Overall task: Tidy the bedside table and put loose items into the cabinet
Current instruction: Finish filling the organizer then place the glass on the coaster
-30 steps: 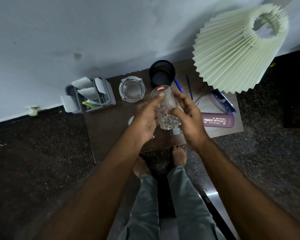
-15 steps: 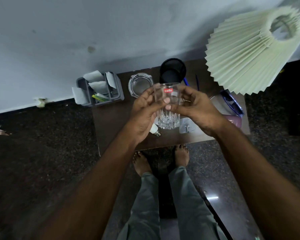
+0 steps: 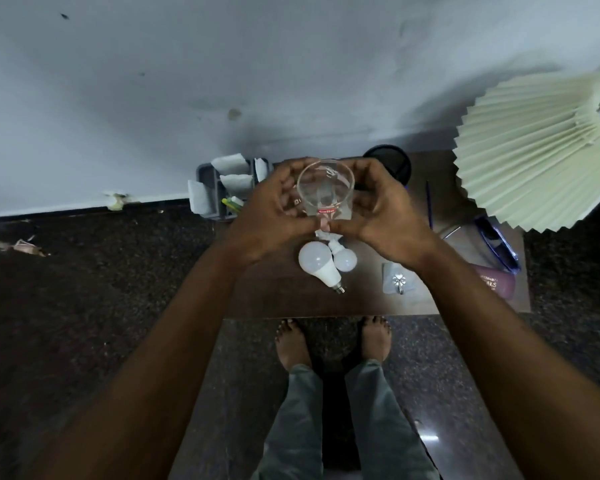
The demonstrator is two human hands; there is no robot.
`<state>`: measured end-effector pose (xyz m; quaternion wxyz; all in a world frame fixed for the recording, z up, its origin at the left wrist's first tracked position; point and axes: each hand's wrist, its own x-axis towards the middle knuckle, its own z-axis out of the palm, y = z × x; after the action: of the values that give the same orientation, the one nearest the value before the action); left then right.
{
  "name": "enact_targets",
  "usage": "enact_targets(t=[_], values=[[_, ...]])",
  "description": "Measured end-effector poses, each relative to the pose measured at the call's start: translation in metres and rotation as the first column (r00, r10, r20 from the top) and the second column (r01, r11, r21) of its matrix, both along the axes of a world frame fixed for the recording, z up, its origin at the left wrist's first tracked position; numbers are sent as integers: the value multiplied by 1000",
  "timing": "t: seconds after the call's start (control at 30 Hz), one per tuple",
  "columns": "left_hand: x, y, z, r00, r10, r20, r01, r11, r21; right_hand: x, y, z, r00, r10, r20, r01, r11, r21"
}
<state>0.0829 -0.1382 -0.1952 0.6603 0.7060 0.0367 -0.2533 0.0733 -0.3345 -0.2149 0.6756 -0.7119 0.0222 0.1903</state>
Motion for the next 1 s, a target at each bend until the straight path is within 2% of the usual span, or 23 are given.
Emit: enact_targets(t=[0.17,0.4,0.6,1.0], values=[[13,4,-5,988,2,153,-15,996,88,25,14,-8,988,40,150,-12,983,-181],[18,-2,-34,970,78,229,-119,978,173,37,26,-29,981,37,188,27,944,-328],[16,-8,-46,972,104,212,-150,966,211,33,34,-43,973,30,228,73,899,-432],[17,-9,-53,978,107,176,-149,958,246,32,38,-55,967,50,250,76,879,-470]])
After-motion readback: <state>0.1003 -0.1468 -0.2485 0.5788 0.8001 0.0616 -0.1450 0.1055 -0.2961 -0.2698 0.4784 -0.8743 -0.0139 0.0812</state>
